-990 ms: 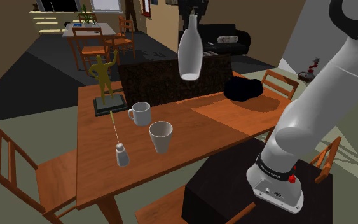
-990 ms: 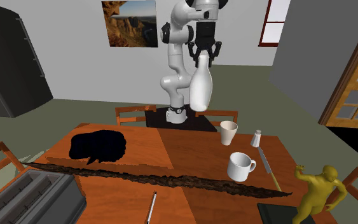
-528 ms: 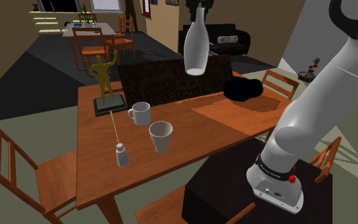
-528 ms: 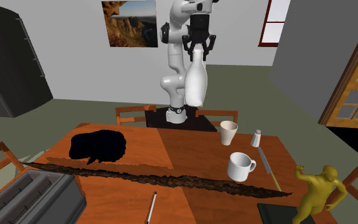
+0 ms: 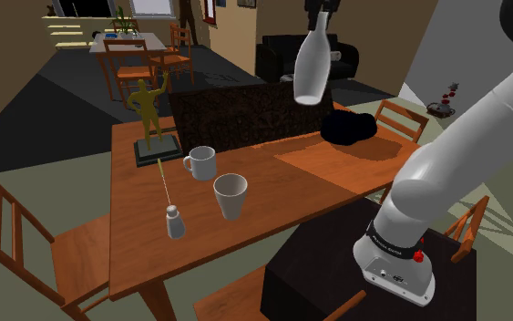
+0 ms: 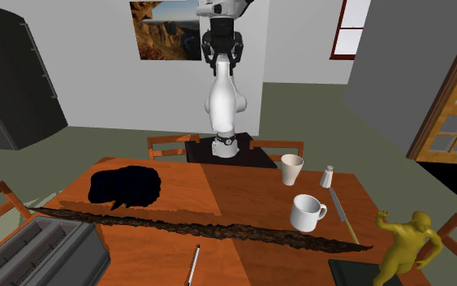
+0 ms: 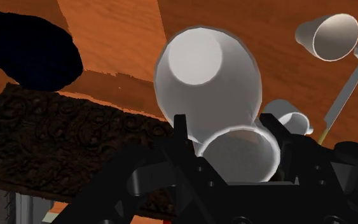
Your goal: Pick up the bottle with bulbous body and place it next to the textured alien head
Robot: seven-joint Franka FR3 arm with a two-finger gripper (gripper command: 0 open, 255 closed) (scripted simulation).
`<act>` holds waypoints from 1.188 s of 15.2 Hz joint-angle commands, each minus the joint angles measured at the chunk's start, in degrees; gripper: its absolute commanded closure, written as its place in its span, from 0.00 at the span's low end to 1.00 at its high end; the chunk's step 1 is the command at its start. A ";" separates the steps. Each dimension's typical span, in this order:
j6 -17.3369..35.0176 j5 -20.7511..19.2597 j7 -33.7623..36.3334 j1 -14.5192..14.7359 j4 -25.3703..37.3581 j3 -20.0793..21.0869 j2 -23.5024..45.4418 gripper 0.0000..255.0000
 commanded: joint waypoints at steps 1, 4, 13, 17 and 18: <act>0.09 -0.69 -2.67 -0.84 -1.30 -1.69 -1.31 1.00; -0.21 -1.85 -6.83 -2.10 -2.16 -4.49 -2.68 1.00; -1.02 -5.10 -20.15 -5.55 -1.08 -13.89 -3.40 1.00; -1.26 -5.94 -26.62 -6.87 1.18 -18.74 -1.90 1.00; -1.31 -6.04 -28.31 -7.16 1.92 -20.06 -1.33 1.00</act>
